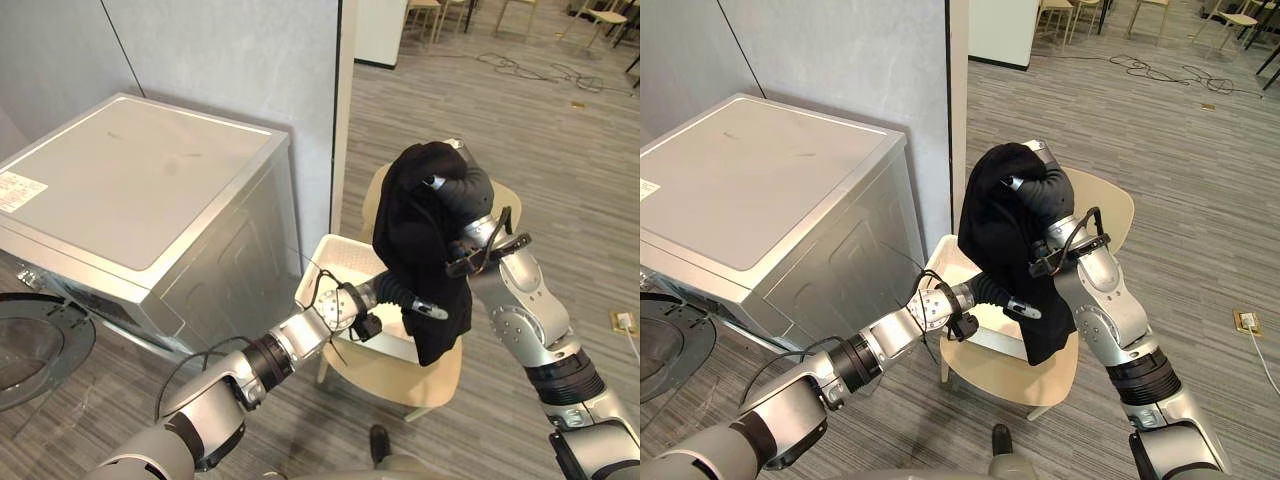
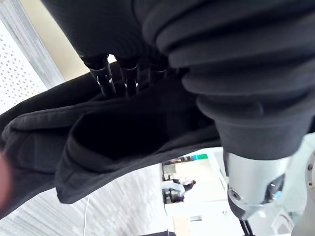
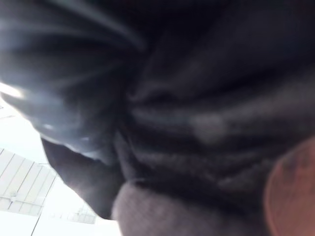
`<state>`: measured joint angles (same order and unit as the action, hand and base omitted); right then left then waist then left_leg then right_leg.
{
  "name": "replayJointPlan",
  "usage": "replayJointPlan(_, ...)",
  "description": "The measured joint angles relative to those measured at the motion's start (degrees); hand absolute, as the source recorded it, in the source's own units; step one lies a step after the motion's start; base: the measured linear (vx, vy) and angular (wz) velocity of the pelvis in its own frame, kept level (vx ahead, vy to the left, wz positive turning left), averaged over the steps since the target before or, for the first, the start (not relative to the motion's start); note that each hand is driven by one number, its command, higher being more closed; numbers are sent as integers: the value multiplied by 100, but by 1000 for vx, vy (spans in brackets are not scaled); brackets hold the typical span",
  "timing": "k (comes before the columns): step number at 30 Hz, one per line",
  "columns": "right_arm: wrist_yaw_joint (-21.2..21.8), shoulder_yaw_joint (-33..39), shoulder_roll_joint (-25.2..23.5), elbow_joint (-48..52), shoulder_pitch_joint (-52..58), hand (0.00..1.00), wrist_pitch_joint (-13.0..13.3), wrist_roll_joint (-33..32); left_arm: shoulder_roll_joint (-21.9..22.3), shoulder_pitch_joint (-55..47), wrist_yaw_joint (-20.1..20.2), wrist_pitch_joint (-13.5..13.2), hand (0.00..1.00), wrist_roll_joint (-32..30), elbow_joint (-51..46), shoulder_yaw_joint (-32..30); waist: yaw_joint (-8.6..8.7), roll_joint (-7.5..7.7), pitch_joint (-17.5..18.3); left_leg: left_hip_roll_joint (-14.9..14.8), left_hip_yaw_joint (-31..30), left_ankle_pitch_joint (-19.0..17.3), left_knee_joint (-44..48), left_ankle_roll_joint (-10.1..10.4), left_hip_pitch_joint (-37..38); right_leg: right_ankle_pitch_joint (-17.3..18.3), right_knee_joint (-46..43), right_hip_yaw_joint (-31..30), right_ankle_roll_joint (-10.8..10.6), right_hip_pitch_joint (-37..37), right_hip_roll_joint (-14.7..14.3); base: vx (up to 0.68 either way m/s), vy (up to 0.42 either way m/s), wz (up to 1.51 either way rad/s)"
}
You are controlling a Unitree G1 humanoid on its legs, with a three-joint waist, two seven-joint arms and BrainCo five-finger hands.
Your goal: Pick up the laundry basket with both hands and put the clothes into the washing machine.
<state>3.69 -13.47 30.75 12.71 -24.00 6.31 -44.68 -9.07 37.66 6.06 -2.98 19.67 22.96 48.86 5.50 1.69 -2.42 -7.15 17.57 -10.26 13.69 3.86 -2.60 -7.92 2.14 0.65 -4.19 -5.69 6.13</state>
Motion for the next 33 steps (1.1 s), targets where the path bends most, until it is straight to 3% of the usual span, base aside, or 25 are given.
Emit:
replayJointPlan(4,-19,7,-163,3,335,100,3,7,65,-125,-266,-8,100,-6,-2,-298,-8,75,16,3,0,1,-9,-1,8,0,0,-2,0,5,2,0,0,0)
replayJointPlan(5,-53,9,-208,2,482,0,3,23,115,-218,-374,-11,100,-15,-6,-468,-7,82,17,7,0,1,-17,-2,15,0,0,-3,0,7,4,0,0,0)
replayJointPlan(16,-512,484,-650,-8,1310,0,3,446,341,-1277,-1162,-126,100,-446,-291,-1593,-10,94,22,24,20,29,-146,-11,96,2,5,-31,-2,33,3,-7,-1,0)
replayJointPlan(24,-715,885,-953,-124,1506,0,1,735,411,-1562,-1368,-135,100,-450,-554,-2073,-13,111,32,31,46,65,-184,-4,143,7,4,-48,-11,34,-3,-3,-2,-1)
replayJointPlan(28,-862,1101,-1131,-306,1627,0,-13,1220,448,-1583,-1497,-134,100,-456,-758,-2378,-12,113,33,31,57,112,-258,14,186,6,3,-43,-12,33,-18,0,0,0)
replayJointPlan(33,-962,1623,-1551,-399,2189,0,-119,1526,470,-1586,-1620,-140,100,-650,-1223,-3111,-12,78,55,19,58,180,-379,31,282,6,-1,0,-12,74,-52,0,0,0)
